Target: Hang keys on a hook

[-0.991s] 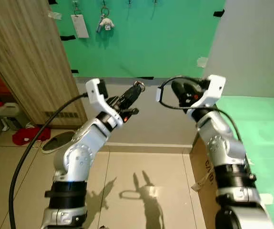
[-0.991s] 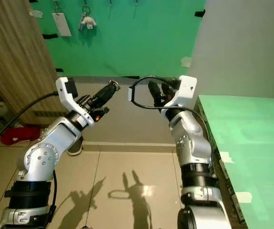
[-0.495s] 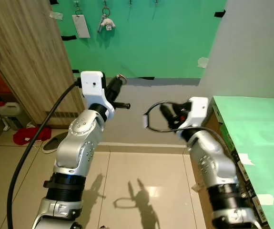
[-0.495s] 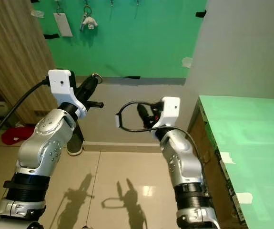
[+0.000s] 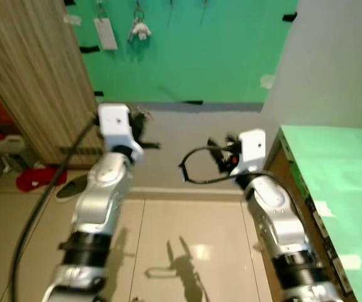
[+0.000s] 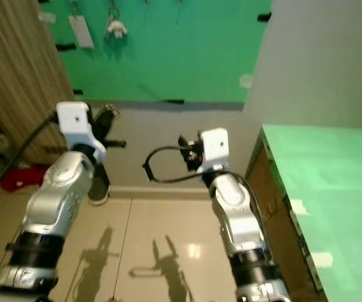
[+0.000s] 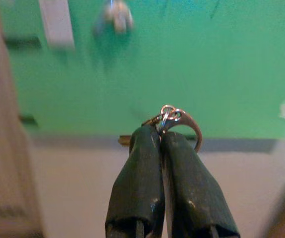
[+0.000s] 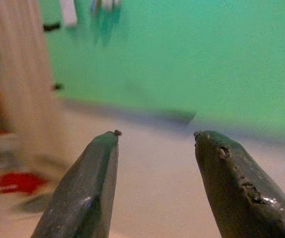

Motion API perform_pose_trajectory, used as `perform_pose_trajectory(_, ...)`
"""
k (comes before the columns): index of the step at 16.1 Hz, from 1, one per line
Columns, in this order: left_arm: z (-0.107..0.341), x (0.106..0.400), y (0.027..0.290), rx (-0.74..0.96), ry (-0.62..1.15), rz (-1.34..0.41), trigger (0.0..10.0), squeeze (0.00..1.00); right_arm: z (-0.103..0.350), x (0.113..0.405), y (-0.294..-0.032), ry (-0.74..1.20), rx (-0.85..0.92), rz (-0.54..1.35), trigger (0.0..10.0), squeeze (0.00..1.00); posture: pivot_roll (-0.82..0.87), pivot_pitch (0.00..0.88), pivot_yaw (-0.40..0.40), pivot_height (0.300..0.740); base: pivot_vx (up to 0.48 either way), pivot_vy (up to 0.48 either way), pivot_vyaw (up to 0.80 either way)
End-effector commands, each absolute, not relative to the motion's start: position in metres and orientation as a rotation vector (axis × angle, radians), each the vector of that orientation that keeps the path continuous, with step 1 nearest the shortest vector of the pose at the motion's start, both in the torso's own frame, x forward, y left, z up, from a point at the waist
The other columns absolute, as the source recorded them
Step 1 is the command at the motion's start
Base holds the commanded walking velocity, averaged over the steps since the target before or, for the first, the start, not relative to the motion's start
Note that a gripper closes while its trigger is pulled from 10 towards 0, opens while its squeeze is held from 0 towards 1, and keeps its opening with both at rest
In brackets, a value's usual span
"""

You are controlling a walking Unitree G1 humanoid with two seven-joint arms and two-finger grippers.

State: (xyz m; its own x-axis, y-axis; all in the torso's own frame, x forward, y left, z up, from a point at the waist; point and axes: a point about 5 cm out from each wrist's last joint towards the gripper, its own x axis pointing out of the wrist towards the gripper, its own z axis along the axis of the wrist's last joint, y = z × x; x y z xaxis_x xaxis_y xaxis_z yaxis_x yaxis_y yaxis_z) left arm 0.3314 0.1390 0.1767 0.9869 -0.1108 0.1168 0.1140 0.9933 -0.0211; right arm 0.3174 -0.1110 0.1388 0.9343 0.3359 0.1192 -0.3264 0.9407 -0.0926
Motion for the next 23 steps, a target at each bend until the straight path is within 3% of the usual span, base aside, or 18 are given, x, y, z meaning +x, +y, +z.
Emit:
perform_pose_trajectory(1,0.183,0.322,0.135,0.043,-0.180,-0.128,10.0,0.00,0.153,0.313,-0.113,-0.248,-0.138,0.286,10.0,0.00,0.01,0.000,0.046,0.740,0.000,0.000,0.00)
perform_pose_trajectory(2,0.155,0.299,0.148,0.061,-0.086,-0.093,10.0,0.00,0.147,0.305,-0.132,-0.234,-0.102,0.155,10.0,0.00,0.02,0.000,0.026,0.740,0.000,0.000,0.00)
perform_pose_trajectory(4,0.130,0.282,0.159,0.058,-0.008,-0.049,10.0,0.00,0.136,0.294,-0.142,-0.204,-0.107,0.130,10.0,0.00,0.04,0.000,-0.006,0.740,0.000,0.000,0.00)
perform_pose_trajectory(7,0.125,0.274,0.157,0.056,0.005,-0.065,10.0,0.00,0.124,0.279,-0.154,-0.187,-0.149,0.093,10.0,0.00,0.06,0.000,-0.031,0.740,0.000,0.000,0.00)
perform_pose_trajectory(9,0.135,0.277,0.151,0.063,-0.035,-0.094,10.0,0.00,0.115,0.271,-0.172,-0.121,-0.088,-0.039,10.0,0.00,0.06,0.000,-0.034,0.740,0.000,0.000,0.00)
perform_pose_trajectory(12,0.139,0.286,0.156,0.069,-0.031,-0.021,10.0,0.00,0.112,0.281,-0.157,-0.098,-0.076,0.029,10.0,0.00,0.06,0.000,-0.015,0.740,0.294,0.000,0.00)
perform_pose_trajectory(23,0.159,0.301,0.149,0.077,-0.090,-0.019,10.0,0.00,0.114,0.297,-0.138,-0.098,-0.049,0.110,10.0,0.00,0.07,0.000,-0.010,0.740,0.461,0.000,0.00)
